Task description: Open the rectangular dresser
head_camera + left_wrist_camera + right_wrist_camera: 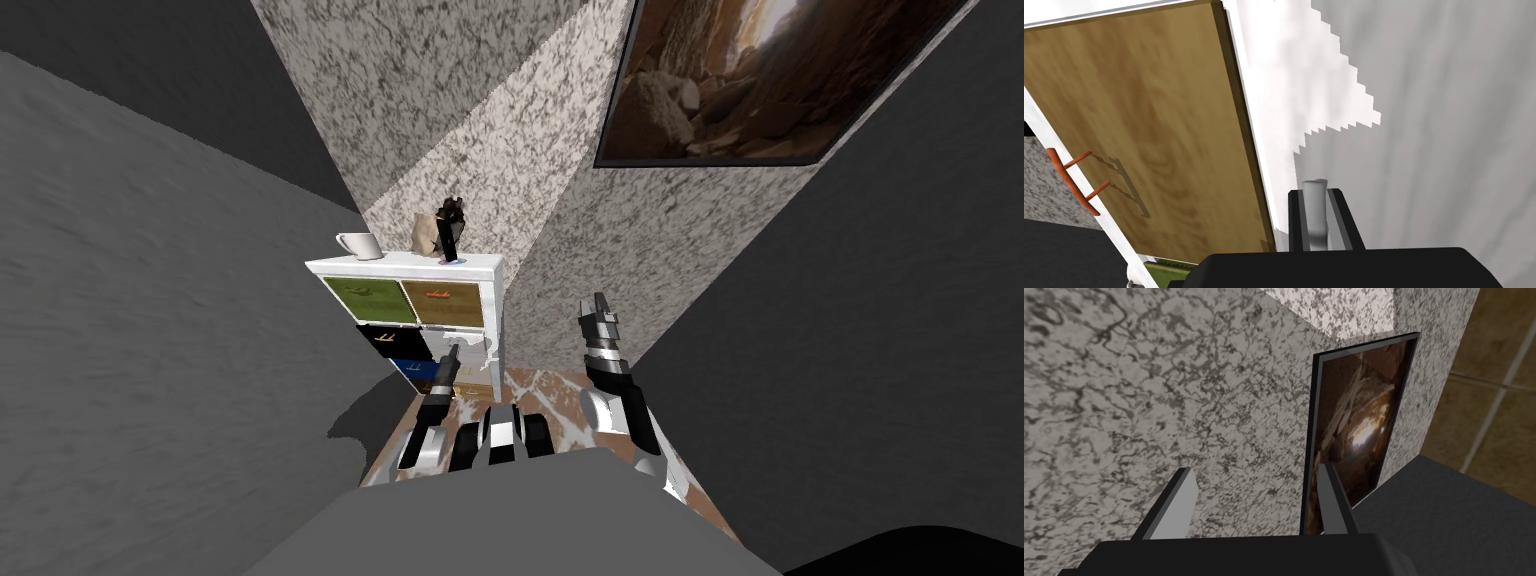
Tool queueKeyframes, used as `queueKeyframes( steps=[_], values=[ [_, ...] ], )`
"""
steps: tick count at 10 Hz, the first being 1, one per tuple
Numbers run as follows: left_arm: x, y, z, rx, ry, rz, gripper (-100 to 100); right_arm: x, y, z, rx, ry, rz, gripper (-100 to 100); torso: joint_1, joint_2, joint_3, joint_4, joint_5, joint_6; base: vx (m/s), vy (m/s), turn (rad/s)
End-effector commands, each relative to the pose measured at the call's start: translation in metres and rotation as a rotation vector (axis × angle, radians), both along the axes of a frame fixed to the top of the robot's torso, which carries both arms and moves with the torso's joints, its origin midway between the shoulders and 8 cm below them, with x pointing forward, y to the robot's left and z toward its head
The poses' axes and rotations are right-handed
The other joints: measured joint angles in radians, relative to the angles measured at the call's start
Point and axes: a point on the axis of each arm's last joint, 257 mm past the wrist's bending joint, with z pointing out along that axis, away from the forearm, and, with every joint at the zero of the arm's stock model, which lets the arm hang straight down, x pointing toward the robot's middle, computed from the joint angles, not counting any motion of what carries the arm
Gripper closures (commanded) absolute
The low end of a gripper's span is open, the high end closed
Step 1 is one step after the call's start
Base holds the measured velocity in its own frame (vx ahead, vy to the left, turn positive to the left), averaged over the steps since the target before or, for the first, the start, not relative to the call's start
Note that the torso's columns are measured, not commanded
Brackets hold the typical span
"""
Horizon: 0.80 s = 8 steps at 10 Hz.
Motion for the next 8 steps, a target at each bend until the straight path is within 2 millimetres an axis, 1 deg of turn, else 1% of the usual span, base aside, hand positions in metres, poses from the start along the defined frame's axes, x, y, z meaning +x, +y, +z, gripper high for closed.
queueKeyframes(
  steps=[1,5,8],
  values=[
    [0.002,0.040,-0.006,0.004,0.020,0.026,100,0.000,0.000,0.000,0.000,0.000,0.000,0,-0.003,0.004,0.003,0.000,0.000,0.000,-0.107,-0.110,-0.127],
    [0.005,0.096,-0.006,0.008,0.038,0.064,100,0.000,0.000,0.000,0.000,0.000,0.000,0,-0.002,0.001,0.001,-0.001,0.002,0.005,-0.112,-0.097,-0.080],
    [0.007,0.138,0.000,0.009,0.043,0.096,100,0.000,0.000,0.000,0.000,0.000,0.000,0,-0.003,0.001,0.001,0.001,0.000,0.003,-0.090,-0.101,-0.097]
  ],
)
